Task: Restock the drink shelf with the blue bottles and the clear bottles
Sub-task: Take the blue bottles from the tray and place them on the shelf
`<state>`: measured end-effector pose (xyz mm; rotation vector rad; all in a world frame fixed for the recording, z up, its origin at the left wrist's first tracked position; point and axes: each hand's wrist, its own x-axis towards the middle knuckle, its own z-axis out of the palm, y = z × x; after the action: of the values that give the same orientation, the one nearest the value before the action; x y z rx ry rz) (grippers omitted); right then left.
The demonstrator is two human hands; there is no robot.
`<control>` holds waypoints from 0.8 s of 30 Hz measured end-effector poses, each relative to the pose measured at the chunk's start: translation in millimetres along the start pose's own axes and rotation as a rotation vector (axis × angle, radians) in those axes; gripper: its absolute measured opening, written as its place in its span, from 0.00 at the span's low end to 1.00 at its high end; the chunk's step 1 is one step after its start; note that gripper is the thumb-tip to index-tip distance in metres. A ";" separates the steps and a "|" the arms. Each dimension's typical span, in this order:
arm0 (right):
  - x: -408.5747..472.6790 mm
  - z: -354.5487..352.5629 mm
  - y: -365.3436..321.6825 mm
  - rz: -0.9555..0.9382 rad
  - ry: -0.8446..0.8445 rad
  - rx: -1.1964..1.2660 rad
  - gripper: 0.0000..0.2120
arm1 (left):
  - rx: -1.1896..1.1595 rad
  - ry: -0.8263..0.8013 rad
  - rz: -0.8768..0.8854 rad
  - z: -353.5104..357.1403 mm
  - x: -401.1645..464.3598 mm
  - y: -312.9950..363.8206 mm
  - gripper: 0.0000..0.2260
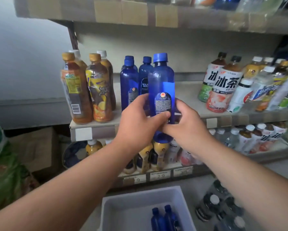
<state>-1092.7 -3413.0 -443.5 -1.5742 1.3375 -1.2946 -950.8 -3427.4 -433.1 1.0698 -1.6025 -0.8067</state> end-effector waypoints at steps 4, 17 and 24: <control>53.8 4.7 9.7 0.048 0.073 0.003 0.26 | 0.279 0.092 0.070 4.5 45.3 15.2 0.16; 130.6 22.4 56.3 0.017 0.048 -0.092 0.28 | 0.869 0.062 0.294 -3.8 122.3 28.6 0.18; 132.9 35.7 63.4 0.012 0.021 -0.100 0.28 | 0.980 0.048 0.222 3.7 121.1 11.9 0.18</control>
<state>-1079.9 -3559.7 -478.9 -1.6212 1.4425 -1.2576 -969.8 -3534.5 -378.7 1.5023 -2.0707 0.2214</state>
